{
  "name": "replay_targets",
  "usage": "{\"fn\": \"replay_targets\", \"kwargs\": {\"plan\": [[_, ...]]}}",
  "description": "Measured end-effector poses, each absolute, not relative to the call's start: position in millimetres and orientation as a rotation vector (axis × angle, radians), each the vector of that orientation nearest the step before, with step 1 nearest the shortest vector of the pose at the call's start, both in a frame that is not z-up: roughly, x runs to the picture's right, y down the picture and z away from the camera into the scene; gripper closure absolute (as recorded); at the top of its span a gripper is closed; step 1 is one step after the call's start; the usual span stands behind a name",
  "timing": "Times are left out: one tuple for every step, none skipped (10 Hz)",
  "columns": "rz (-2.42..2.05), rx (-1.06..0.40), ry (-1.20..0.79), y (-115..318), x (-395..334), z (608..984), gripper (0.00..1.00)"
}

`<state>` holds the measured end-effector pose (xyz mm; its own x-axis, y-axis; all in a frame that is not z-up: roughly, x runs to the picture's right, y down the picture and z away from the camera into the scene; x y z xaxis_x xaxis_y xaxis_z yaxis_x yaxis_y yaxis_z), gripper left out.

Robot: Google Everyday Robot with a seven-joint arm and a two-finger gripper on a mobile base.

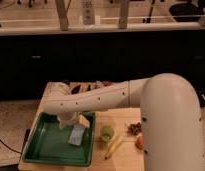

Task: Place sponge in tray

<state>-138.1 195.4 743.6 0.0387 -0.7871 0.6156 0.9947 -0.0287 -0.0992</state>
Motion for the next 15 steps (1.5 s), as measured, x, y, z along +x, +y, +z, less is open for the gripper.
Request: {"fn": "replay_targets", "kwargs": {"plan": [[-1.501,-0.600,-0.438,194.0,-138.3,743.7,0.20],[-1.500,-0.594,-0.442,189.5,-137.4,745.8,0.20],[-1.502,-0.588,-0.447,186.6,-138.3,747.6,0.20],[-1.503,-0.586,-0.451,184.7,-138.7,748.3,0.20],[-1.503,-0.583,-0.457,182.6,-138.6,749.7,0.20],[-1.503,-0.582,-0.460,182.3,-138.6,749.8,0.20],[-1.503,-0.581,-0.460,182.3,-139.1,749.7,0.20],[-1.503,-0.581,-0.462,182.8,-139.4,750.1,0.20],[-1.502,-0.581,-0.462,182.7,-139.4,750.0,0.20],[-1.502,-0.581,-0.462,182.6,-139.4,750.0,0.20],[-1.502,-0.581,-0.462,182.7,-139.4,750.0,0.20],[-1.502,-0.581,-0.462,182.7,-139.4,750.0,0.20],[-1.502,-0.581,-0.462,182.7,-139.3,750.0,0.20],[-1.502,-0.581,-0.462,182.6,-139.1,750.1,0.20],[-1.502,-0.581,-0.462,182.7,-139.1,750.1,0.20]]}}
